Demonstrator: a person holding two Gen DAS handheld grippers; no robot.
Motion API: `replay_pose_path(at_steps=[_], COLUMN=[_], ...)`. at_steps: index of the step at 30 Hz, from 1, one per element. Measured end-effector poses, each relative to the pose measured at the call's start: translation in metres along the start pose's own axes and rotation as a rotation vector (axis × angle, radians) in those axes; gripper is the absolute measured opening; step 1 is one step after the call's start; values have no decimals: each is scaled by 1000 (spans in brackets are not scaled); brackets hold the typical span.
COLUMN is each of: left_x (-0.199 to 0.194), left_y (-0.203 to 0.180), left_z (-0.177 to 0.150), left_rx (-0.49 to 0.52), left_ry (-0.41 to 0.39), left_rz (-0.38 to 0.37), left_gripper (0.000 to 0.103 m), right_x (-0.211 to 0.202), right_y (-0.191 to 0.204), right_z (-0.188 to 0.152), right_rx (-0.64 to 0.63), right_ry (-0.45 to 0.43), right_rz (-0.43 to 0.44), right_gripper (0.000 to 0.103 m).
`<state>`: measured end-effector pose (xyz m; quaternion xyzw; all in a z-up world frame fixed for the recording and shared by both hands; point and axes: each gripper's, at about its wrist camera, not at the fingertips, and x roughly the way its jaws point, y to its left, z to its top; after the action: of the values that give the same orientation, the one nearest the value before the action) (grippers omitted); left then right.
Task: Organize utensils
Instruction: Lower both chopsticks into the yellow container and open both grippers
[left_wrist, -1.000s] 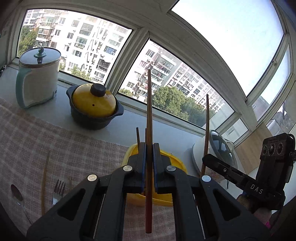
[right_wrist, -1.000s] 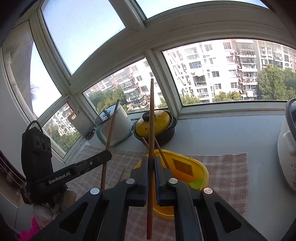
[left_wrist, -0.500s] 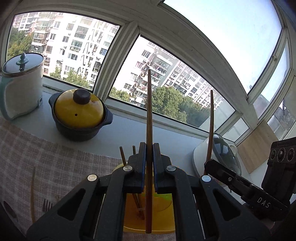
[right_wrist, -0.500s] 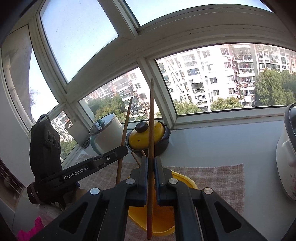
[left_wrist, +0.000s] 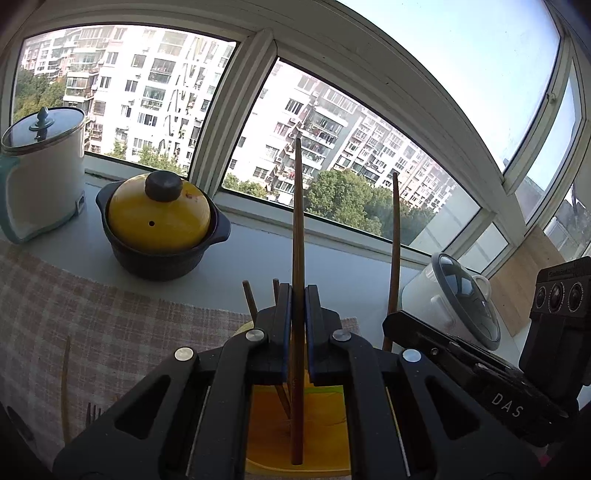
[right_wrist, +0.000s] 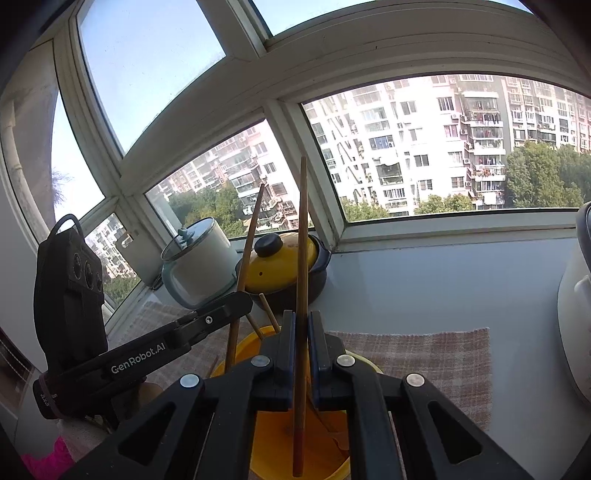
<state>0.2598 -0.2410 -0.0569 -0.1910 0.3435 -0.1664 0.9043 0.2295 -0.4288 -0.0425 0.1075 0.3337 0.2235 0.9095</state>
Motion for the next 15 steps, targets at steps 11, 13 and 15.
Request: replay_pose_path(at_steps=[11, 13, 15], left_x=[-7, -9, -11], left_y=[4, 3, 3], left_z=[-9, -12, -14], left_rx=[-1, 6, 6], left_ry=[25, 31, 41], left_rz=[-14, -18, -23], left_gripper=[4, 4, 4], right_x=[-2, -2, -2], right_y=[-3, -2, -2], right_z=[-14, -15, -18], right_rx=[16, 14, 16], right_ry=[19, 27, 37], right_rz=[-10, -11, -9], right_gripper=[4, 4, 4])
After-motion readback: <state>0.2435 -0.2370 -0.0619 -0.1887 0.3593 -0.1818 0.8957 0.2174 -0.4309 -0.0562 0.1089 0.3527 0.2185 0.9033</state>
